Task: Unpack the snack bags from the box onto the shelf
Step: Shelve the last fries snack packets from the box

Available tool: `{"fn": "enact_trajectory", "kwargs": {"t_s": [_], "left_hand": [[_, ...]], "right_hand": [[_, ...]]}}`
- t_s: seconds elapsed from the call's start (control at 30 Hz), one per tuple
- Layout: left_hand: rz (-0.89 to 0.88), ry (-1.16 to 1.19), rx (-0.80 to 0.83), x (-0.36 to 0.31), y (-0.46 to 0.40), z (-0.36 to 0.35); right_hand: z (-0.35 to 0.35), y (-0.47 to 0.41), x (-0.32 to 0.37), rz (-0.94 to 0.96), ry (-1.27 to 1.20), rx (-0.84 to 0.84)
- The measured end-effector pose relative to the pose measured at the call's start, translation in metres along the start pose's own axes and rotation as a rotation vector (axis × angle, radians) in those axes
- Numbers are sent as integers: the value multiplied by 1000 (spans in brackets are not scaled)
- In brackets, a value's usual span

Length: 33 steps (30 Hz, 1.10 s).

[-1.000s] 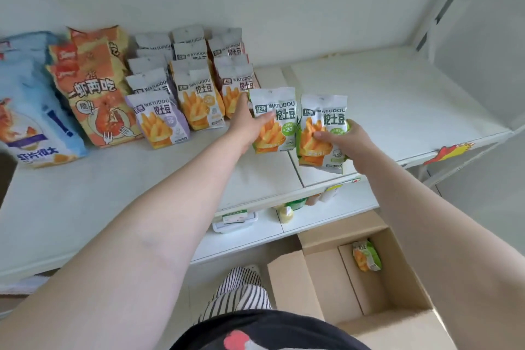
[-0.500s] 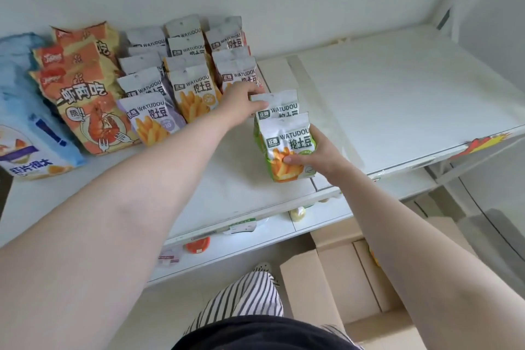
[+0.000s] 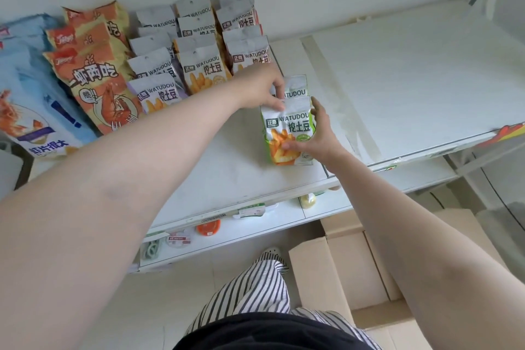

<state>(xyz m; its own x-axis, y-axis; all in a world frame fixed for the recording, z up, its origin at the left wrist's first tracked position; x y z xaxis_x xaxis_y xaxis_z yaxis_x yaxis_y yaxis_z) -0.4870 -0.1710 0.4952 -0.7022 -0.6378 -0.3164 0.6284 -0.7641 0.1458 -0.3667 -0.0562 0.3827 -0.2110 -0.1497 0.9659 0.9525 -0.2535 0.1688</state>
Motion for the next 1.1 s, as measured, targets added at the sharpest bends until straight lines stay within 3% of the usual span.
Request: {"fn": "enact_trajectory", "kwargs": {"t_s": [0.1, 0.47, 0.57, 0.8, 1.1], "left_hand": [[26, 30, -39, 2, 7, 0], [85, 201, -134, -3, 3, -8], [68, 166, -117, -8, -4, 0], [-24, 82, -116, -30, -33, 10], [-140, -39, -199, -32, -137, 21]], "right_hand": [[-3, 3, -3, 29, 18, 79], [21, -7, -3, 51, 149, 6], [17, -14, -4, 75, 209, 18], [40, -26, -12, 91, 57, 59], [98, -114, -20, 146, 38, 17]]}}
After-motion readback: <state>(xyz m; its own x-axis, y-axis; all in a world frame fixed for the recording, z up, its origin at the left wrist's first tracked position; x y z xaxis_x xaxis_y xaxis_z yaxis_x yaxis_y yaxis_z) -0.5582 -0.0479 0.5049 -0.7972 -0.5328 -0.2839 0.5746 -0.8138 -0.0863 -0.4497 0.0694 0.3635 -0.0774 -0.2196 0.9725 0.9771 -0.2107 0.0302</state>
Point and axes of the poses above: each hand's wrist, its own y-axis away from the middle knuckle, its own z-axis out of the back of the hand, x = y × z, the point moved 4 cm from there along -y, towards the middle knuckle, and after that the axes turned 1 degree about x, right-handed, at the moved point
